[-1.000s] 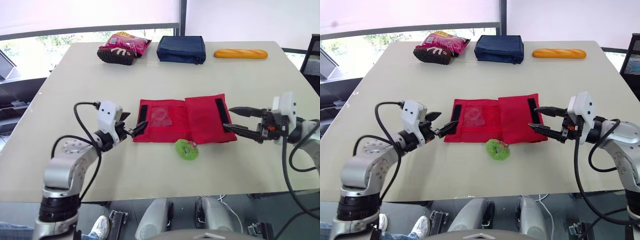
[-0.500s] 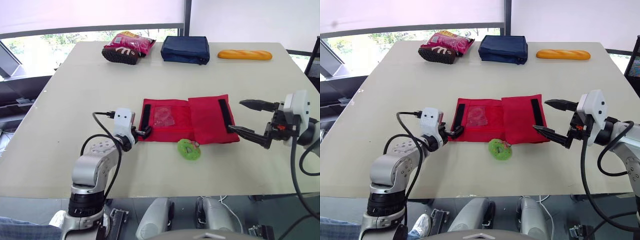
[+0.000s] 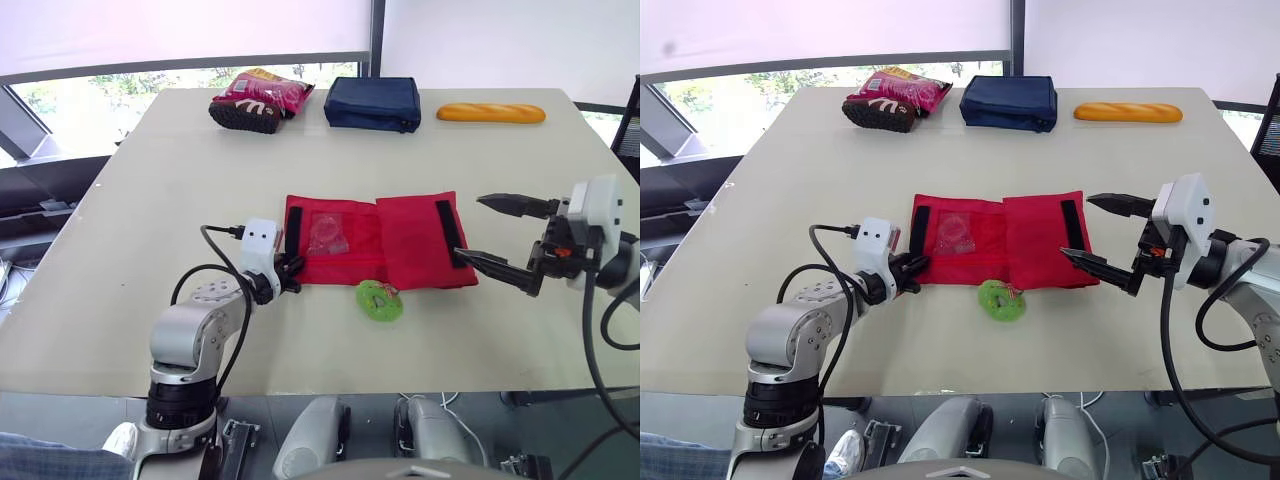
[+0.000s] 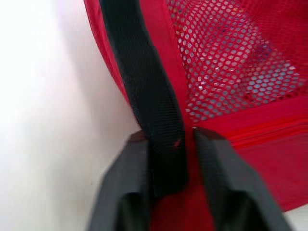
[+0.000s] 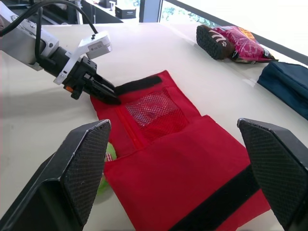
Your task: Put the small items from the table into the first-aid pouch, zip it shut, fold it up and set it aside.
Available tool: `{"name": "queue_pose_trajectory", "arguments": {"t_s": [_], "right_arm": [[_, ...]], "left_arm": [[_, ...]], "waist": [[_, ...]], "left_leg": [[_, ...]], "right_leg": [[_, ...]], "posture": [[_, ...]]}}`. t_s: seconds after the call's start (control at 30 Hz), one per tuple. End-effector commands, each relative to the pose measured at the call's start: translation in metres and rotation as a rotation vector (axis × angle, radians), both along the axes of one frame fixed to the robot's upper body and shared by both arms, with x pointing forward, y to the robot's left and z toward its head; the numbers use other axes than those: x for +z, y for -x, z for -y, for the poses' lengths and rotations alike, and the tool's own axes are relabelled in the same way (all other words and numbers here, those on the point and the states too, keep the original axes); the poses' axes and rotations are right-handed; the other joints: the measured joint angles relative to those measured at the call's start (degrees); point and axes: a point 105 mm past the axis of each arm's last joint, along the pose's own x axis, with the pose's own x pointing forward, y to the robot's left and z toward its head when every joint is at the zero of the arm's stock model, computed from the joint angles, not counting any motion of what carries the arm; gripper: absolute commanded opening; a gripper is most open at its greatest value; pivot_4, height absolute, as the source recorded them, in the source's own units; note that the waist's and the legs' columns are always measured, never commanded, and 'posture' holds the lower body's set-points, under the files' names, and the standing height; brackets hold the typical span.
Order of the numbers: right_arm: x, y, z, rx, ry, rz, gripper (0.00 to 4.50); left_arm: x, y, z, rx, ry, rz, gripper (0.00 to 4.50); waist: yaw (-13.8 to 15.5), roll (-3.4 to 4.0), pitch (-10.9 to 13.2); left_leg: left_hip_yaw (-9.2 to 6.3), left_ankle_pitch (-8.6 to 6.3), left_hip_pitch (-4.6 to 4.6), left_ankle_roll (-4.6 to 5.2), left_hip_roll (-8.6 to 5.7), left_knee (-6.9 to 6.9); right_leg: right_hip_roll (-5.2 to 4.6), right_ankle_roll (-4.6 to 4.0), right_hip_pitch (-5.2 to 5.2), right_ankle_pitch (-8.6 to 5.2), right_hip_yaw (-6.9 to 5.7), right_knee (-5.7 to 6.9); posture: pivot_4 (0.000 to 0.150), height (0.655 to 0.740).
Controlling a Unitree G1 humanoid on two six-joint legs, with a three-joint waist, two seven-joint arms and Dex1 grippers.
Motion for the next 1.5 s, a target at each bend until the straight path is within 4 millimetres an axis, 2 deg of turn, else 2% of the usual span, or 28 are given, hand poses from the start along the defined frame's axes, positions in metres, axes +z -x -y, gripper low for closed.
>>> {"name": "queue_pose_trajectory", "arguments": {"t_s": [0.03, 0.23, 0.43, 0.5, 0.6, 0.73, 0.8, 0.87, 0.97, 1.03, 1.07, 1.2, 1.3, 1.43, 1.5], "right_arm": [[0.010, 0.010, -0.010, 0.063, 0.017, 0.022, 4.50], [0.011, 0.014, -0.018, 0.106, 0.021, -0.005, 4.50], [0.009, 0.012, -0.019, 0.104, 0.030, -0.011, 4.50], [0.009, 0.009, -0.020, 0.098, 0.026, -0.011, 4.50], [0.006, 0.001, -0.019, 0.066, 0.018, -0.011, 4.50], [0.002, -0.004, -0.025, 0.073, -0.004, -0.014, 4.50], [-0.002, -0.006, -0.030, 0.088, -0.001, -0.022, 4.50], [-0.004, -0.008, -0.037, 0.107, -0.018, -0.026, 4.50], [-0.009, -0.010, -0.043, 0.127, -0.044, -0.044, 3.73], [-0.019, -0.012, -0.046, 0.138, -0.027, -0.051, 2.70], [-0.024, -0.014, -0.048, 0.141, -0.017, -0.051, 2.04], [-0.042, -0.027, -0.051, 0.126, -0.041, -0.054, 0.07], [-0.067, -0.041, -0.053, 0.108, -0.021, -0.066, 0.03], [-0.086, -0.051, -0.056, 0.102, -0.009, -0.077, 0.03], [-0.105, -0.053, -0.055, 0.099, 0.077, -0.103, 0.03]], "left_arm": [[-0.031, 0.016, 0.009, -0.051, 0.036, -0.127, 0.16], [-0.007, 0.012, 0.000, -0.088, 0.062, 0.016, 0.16], [0.021, 0.020, -0.020, -0.270, 0.101, 0.109, 0.16], [0.029, 0.024, -0.033, -0.345, 0.098, 0.114, 0.16], [0.035, 0.023, -0.058, -0.392, 0.061, 0.110, 0.16], [0.040, 0.014, -0.081, -0.436, 0.007, 0.118, 0.16], [0.042, 0.006, -0.088, -0.456, -0.033, 0.126, 0.16], [0.046, 0.003, -0.085, -0.492, -0.025, 0.131, 0.16], [0.056, 0.002, -0.076, -0.561, 0.005, 0.161, 0.00], [0.062, 0.001, -0.071, -0.587, 0.019, 0.186, 0.00], [0.066, 0.000, -0.069, -0.598, 0.029, 0.197, 0.00], [0.082, 0.004, -0.062, -0.668, 0.065, 0.231, 0.00], [0.097, 0.006, -0.056, -0.719, 0.109, 0.258, 0.00], [0.107, 0.009, -0.049, -0.764, 0.152, 0.269, 0.00], [0.117, 0.012, -0.042, -0.803, 0.192, 0.289, 0.00]], "waist": [[0.00, 0.03, -0.02], [-0.09, 0.00, -0.01], [-0.18, -0.16, 0.10], [-0.25, -0.23, 0.16], [-0.41, -0.24, 0.18], [-0.30, -0.26, 0.22], [-0.21, -0.32, 0.27], [-0.25, -0.33, 0.27], [-0.33, -0.34, 0.27], [-0.30, -0.34, 0.28], [-0.30, -0.34, 0.27], [-0.38, -0.35, 0.28], [-0.42, -0.35, 0.28], [-0.58, -0.33, 0.30], [-0.90, -0.33, 0.30]], "left_leg": [[0.01, 0.00, 0.00, 0.00, 0.00, 0.00], [0.00, -0.01, -0.02, 0.01, 0.02, -0.01], [0.01, -0.01, -0.12, 0.01, 0.07, -0.02], [0.00, -0.01, -0.13, 0.01, 0.10, -0.03], [0.01, -0.01, -0.14, 0.01, 0.13, -0.05], [0.01, -0.01, -0.16, 0.02, 0.13, -0.10], [-0.02, -0.02, -0.20, 0.04, 0.13, -0.10], [-0.03, -0.06, -0.22, 0.10, 0.13, -0.10], [-0.02, -0.05, -0.25, 0.07, 0.13, -0.10], [-0.02, -0.06, -0.28, 0.10, 0.13, -0.11], [-0.02, -0.07, -0.30, 0.11, 0.13, -0.11], [-0.01, -0.07, -0.30, 0.11, 0.12, -0.10], [-0.02, -0.06, -0.28, 0.10, 0.12, -0.10], [-0.01, -0.05, -0.28, 0.09, 0.09, -0.10], [-0.02, -0.05, -0.28, 0.08, 0.09, -0.10]], "right_leg": [[0.00, 0.00, 0.00, 0.00, 0.00, 0.00], [0.00, -0.01, -0.01, -0.01, -0.01, -0.05], [0.01, -0.19, -0.09, -0.11, -0.03, -0.11], [0.02, -0.24, -0.10, -0.14, -0.07, -0.11], [0.04, -0.28, -0.13, -0.16, -0.08, -0.13], [0.03, -0.30, -0.12, -0.17, -0.09, -0.21], [0.03, -0.30, -0.13, -0.17, -0.14, -0.24], [0.02, -0.30, -0.13, -0.16, -0.15, -0.25], [0.01, -0.29, -0.13, -0.15, -0.14, -0.34], [0.01, -0.25, -0.13, -0.12, -0.14, -0.40], [0.01, -0.15, -0.13, -0.06, -0.14, -0.43], [0.01, -0.06, -0.12, 0.00, -0.15, -0.46], [0.02, -0.06, -0.12, 0.00, -0.15, -0.42], [0.04, -0.06, -0.13, 0.00, -0.15, -0.40], [0.05, -0.06, -0.13, 0.01, -0.15, -0.40]], "posture": [[0.150, 0.7395], [0.150, 0.7395], [0.150, 0.7395], [0.150, 0.7395], [0.150, 0.7395], [0.150, 0.7395], [0.150, 0.7395], [0.150, 0.7395], [0.150, 0.7395], [0.150, 0.7395], [0.150, 0.7395], [0.150, 0.7395], [0.150, 0.7395], [0.150, 0.7395], [0.150, 0.7395]]}}
